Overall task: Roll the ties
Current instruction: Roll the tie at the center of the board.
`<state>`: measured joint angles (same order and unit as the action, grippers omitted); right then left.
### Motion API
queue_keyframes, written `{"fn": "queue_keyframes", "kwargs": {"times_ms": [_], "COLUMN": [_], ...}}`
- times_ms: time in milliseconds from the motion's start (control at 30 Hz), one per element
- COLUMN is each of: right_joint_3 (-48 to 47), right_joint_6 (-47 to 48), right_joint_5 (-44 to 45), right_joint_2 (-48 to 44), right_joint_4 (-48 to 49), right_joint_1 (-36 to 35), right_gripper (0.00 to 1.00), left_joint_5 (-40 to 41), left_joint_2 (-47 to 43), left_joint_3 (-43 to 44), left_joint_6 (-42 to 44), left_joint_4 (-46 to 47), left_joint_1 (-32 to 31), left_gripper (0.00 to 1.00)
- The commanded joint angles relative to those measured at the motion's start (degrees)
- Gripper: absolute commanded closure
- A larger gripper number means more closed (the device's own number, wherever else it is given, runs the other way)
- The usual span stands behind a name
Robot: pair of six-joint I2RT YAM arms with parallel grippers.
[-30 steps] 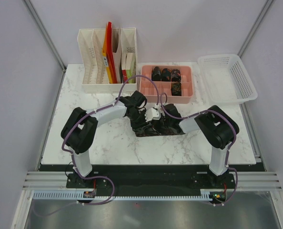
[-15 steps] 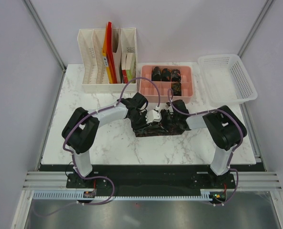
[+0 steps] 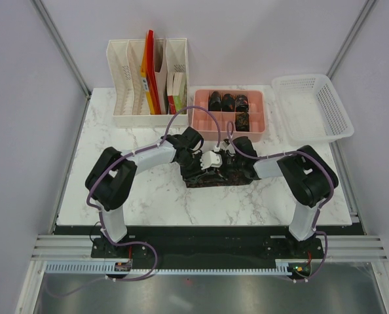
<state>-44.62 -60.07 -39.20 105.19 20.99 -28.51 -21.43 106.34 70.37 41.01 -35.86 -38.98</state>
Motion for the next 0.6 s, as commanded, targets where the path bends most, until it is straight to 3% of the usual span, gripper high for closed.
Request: {"fn": "queue_keyframes", "kwargs": {"times_ms": [0,33,167,233,567], "right_joint_3": [-0.1,-0.1,0.8,1.0,-1.8], "right_joint_6": [-2.9,-3.0,-1.5,-0.1,10.5], "right_joint_5": [-0.4,-0.3,0.9,1.0,3.6], "right_joint_2": [2.6,2.8,3.4,4.0,5.7], "right_joint_4": [7.7,7.7,6.0,4.4,-9.5], "right_joint_1": [-1.6,-1.8,-1.1,0.0,2.9], "right_gripper": [0.58,0.61,0.9,0.99,1.0], "left_joint_5": [-1.5,-1.6,-2.4,-3.0,-7.9], "left_joint_2": [3.4,3.3,3.0,2.4,-7.6], "left_joint_3": [-1.4,-1.5,-0.9,-0.8,-1.8], "left_joint_6": [2.1,2.1,1.4,1.2,0.2], "left_joint_4": [-0.9,-0.9,-1.0,-1.1,-0.9], "left_joint_1": [-0.7,-0.7,0.3,0.9,3.8], "left_gripper": [0.52,0.52,0.49,0.47,0.27]}}
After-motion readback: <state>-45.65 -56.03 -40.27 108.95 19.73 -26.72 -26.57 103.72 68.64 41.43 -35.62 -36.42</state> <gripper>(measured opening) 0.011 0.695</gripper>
